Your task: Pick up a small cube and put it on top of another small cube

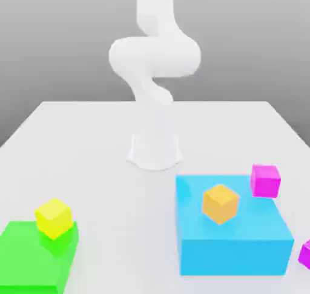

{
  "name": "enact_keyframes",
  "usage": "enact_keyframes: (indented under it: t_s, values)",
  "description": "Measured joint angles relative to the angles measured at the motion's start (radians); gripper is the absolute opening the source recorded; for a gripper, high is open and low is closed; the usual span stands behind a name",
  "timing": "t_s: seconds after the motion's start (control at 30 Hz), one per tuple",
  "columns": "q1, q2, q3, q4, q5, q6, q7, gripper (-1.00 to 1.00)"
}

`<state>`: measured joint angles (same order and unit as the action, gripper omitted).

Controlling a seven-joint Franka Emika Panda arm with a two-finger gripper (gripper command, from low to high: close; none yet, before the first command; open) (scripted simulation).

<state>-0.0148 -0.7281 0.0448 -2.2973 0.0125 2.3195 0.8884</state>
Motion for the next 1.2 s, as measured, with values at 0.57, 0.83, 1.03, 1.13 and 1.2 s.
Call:
enact_keyframes:
  t_s: [0.57, 0.83, 1.03, 1.13, 1.2]
  values:
    - [-0.083, 0.481, 0.351, 0.017, -0.053, 0.137, 0.703, 0.00]
    - [-0.032, 0.729, 0.446, 0.027, -0.198, 0.194, 1.116, 0.00]
    - [0.063, 0.917, 0.437, 0.036, -0.303, 0.232, 1.422, 0.00]
    - [0.125, 1.007, 0.419, 0.041, -0.335, 0.253, 1.561, 0.00]
    - [0.167, 1.065, 0.408, 0.043, -0.350, 0.267, 1.649, 0.00]
